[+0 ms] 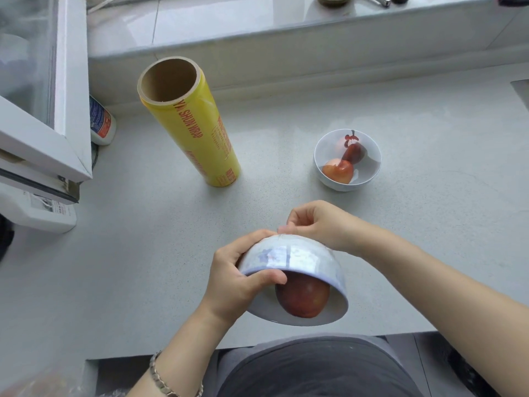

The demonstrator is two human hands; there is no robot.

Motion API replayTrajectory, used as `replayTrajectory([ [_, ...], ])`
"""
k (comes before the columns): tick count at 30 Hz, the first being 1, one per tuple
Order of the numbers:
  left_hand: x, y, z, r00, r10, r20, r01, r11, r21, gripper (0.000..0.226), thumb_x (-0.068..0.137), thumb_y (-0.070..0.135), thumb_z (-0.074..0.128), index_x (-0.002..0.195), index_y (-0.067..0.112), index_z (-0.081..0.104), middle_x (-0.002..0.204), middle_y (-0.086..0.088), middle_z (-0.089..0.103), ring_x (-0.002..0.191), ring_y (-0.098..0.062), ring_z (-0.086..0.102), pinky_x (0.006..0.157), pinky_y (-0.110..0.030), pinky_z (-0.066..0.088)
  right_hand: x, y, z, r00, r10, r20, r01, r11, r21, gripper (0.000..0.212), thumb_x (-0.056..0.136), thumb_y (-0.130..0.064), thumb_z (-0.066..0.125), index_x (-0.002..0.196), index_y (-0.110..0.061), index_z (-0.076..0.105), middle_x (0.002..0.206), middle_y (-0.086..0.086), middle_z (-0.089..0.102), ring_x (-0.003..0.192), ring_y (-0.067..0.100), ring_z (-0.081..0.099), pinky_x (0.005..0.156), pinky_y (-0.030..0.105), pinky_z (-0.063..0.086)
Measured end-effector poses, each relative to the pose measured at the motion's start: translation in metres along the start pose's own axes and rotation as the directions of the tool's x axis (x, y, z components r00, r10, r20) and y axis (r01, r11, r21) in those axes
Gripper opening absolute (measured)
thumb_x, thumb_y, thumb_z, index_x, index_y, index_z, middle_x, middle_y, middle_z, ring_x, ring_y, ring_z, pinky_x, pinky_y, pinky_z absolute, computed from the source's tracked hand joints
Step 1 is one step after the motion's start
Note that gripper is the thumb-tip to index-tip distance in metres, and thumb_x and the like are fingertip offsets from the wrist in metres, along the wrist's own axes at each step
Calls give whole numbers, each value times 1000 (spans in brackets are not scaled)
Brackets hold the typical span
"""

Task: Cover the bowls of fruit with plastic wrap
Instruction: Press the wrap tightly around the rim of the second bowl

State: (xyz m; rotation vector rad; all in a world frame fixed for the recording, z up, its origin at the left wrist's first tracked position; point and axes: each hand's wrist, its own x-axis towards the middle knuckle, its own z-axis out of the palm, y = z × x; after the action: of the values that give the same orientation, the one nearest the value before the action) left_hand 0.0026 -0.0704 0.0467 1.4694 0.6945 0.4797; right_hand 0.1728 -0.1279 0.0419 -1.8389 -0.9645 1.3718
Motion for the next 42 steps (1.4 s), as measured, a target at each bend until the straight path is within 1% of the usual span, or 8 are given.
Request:
replayTrajectory([
  [3, 0, 1, -2, 997, -4, -76, 2, 1000, -23, 73, 37, 80, 70, 85, 25, 69, 77, 18, 71, 76, 4, 63, 71, -10, 46, -2, 10, -7, 978, -12, -210, 21, 999, 39, 25, 78, -8, 69, 60, -17, 54, 49, -9, 52, 41, 0, 43, 50, 17, 37],
  [8, 1, -3, -8, 981, -40, -189, 42, 999, 8, 73, 37, 83, 67, 84, 26, 67, 77, 20, 71, 75, 6, 63, 68, -9, 46, -43, 2, -13, 793, -266, -549, 413, 896, 162, 18, 89, -22, 55, 84, -11, 69, 79, -2, 70, 79, 6, 64, 77, 17, 50],
  [15, -1, -5, -4, 975, -45, -215, 42, 999, -21, 58, 43, 80, 68, 74, 31, 72, 73, 17, 70, 71, 3, 61, 67, -12, 47, -60, 16, 26, 865, -407, -295, 417, 909, -31, 35, 87, -46, 45, 118, -33, 54, 124, -22, 54, 119, -11, 46, 97, 5, 31],
  [19, -2, -2, -5, 982, -34, -188, 26, 999, -44, 63, 39, 77, 72, 79, 29, 71, 76, 14, 72, 73, 1, 63, 68, -13, 48, -49, 14, 25, 954, -217, -209, 247, 960, 132, 38, 88, -56, 36, 111, -36, 59, 119, -20, 59, 110, -11, 52, 93, 6, 36],
  [23, -3, -1, -7, 992, -25, -123, 19, 999, -50, 66, 38, 77, 73, 82, 27, 72, 81, 12, 73, 80, -2, 66, 73, -15, 50, -37, 23, 14, 1000, -4, -10, 7, 943, 334, 65, 78, -56, 30, 104, -9, 66, 94, -5, 69, 87, 6, 62, 73, 9, 45],
  [29, -3, -3, -13, 996, -41, -83, 37, 998, -57, 58, 41, 78, 71, 81, 37, 74, 79, 15, 72, 77, 0, 64, 71, -15, 50, -39, 23, -20, 972, -202, -124, 236, 866, 441, 10, 69, -19, 70, 78, -21, 74, 81, -1, 74, 81, 9, 67, 76, 18, 52],
  [38, -4, -3, -13, 999, -36, -18, 36, 999, -35, 57, 41, 78, 71, 82, 38, 74, 81, 16, 72, 79, 0, 65, 73, -15, 50, -33, 7, -8, 989, -148, 5, 140, 944, 300, 17, 84, -5, 59, 69, -14, 62, 58, -10, 61, 56, 0, 54, 61, 12, 45],
  [42, -4, -3, -11, 1000, -23, -15, 23, 1000, 17, 39, 41, 52, 76, 76, 35, 74, 78, 20, 71, 76, 5, 64, 71, -10, 47, -34, 4, -1, 959, -209, -190, 229, 969, 91, 21, 88, -9, 57, 81, -28, 64, 83, -9, 66, 74, -3, 60, 75, 15, 45],
])
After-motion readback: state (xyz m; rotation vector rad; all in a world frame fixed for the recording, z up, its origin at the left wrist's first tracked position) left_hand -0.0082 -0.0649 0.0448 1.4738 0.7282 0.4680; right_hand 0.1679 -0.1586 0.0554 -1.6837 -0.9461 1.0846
